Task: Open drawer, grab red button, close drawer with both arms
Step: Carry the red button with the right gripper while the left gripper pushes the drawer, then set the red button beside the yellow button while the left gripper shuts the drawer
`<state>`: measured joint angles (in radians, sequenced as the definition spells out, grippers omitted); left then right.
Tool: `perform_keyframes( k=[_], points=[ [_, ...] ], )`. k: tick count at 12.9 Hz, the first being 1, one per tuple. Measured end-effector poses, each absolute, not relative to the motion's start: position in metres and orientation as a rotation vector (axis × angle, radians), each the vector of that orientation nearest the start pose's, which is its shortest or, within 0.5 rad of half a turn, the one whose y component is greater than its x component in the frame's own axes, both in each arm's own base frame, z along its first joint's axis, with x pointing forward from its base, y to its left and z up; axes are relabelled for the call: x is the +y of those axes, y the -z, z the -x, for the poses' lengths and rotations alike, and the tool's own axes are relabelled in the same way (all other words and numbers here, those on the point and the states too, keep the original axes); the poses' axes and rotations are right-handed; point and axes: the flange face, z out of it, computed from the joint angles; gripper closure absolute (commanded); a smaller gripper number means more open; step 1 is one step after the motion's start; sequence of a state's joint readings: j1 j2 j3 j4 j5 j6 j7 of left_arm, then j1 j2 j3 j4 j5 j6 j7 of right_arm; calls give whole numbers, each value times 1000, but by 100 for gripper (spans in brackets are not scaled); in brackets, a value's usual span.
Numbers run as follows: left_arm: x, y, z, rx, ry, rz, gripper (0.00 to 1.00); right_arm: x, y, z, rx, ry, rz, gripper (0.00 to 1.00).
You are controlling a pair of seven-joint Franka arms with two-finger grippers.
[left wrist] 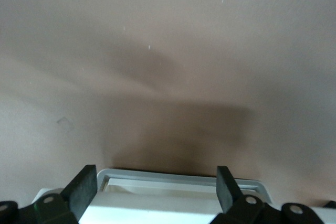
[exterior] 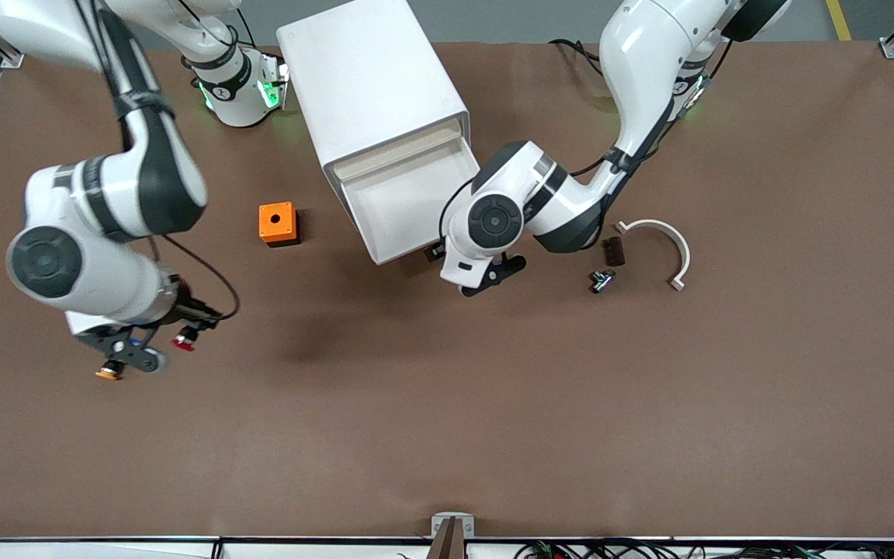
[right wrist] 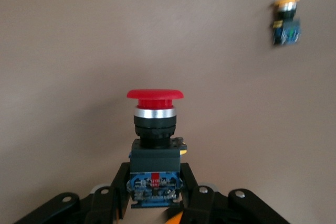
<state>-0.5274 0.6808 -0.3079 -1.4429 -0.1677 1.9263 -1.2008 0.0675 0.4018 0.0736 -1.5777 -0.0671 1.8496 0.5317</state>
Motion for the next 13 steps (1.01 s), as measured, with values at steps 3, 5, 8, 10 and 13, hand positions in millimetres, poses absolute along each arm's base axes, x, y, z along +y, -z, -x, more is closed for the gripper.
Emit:
perform_keyframes(
  k=[3, 5, 8, 10, 13],
  points=[
    [-523, -287, -461, -740, -616, 3002, 0, 9, -341, -650, 387, -37, 3150, 100],
    [-542, -286, -438, -734, -619, 2986, 0, -25, -303, -641, 303, 31, 3147, 100],
    [-565, -280, -401, -718, -667, 2957, 0, -61, -256, -639, 247, 58, 3144, 100],
    [-573, -276, -385, -732, -696, 2933, 0, -72, -233, -638, 228, 57, 3151, 100],
    [-579, -274, -372, -755, -707, 2912, 0, -76, -214, -638, 220, 67, 3158, 100]
  ],
)
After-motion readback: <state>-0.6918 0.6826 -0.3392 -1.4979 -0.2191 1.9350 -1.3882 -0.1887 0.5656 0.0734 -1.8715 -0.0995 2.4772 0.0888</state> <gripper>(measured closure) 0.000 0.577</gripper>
